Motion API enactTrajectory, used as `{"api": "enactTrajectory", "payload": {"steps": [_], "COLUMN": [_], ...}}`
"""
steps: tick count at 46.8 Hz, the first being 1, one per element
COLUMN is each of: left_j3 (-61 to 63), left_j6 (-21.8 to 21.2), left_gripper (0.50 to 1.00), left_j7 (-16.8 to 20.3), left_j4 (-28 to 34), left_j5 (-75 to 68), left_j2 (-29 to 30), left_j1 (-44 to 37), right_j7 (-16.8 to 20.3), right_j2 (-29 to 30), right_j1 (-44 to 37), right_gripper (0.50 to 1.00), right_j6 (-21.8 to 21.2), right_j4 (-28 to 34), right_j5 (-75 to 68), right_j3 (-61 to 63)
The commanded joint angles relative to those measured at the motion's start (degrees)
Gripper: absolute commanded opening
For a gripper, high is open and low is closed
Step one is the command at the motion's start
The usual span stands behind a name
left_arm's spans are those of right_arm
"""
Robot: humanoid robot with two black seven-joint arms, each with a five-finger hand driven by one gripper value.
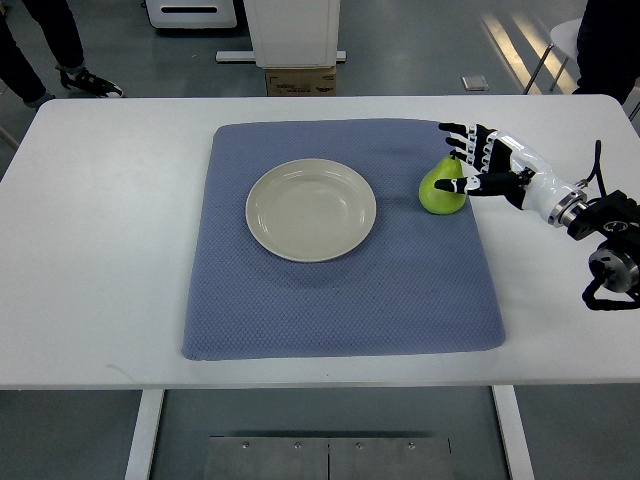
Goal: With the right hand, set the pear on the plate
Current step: 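Move the open right hand over the green pear and lower it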
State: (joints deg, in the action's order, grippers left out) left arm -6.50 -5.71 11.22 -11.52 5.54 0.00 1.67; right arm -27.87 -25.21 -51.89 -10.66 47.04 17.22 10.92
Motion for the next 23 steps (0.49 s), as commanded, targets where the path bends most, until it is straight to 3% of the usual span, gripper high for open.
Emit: {"api": "enactTrajectory", "payload": {"steps": [1,6,13,23], "left_j3": [0.00,0.00,0.00,0.00], "left_j6": [0.00,0.00,0.00,0.00], "left_gripper": [1.000,1.000,1.000,1.000], "left_j7": [0.03,0.03,0.03,0.03], "left_j4": [0.00,0.00,0.00,0.00], "left_j5": [0.00,0.00,0.00,0.00], "left_j2": [0.00,0.00,0.00,0.00], "left_j1": [0.00,0.00,0.00,0.00], "right_j7": [0.01,0.10,-0.17,-0.34], "right_j2": [0.25,0.51,3.15,4.82], "right_j1": [0.39,0.39,0.30,0.39], "right_gripper": [1.000,1.000,1.000,1.000], "right_j6": [0.82,2.05,8.64,9.70], "right_j4": [-0.02,-0.10,-0.54,-1.60], "right_j5": [0.01,0.01,0.01,0.10], "right_j3": [-0.11,-1.25,-4.15,-4.59]}}
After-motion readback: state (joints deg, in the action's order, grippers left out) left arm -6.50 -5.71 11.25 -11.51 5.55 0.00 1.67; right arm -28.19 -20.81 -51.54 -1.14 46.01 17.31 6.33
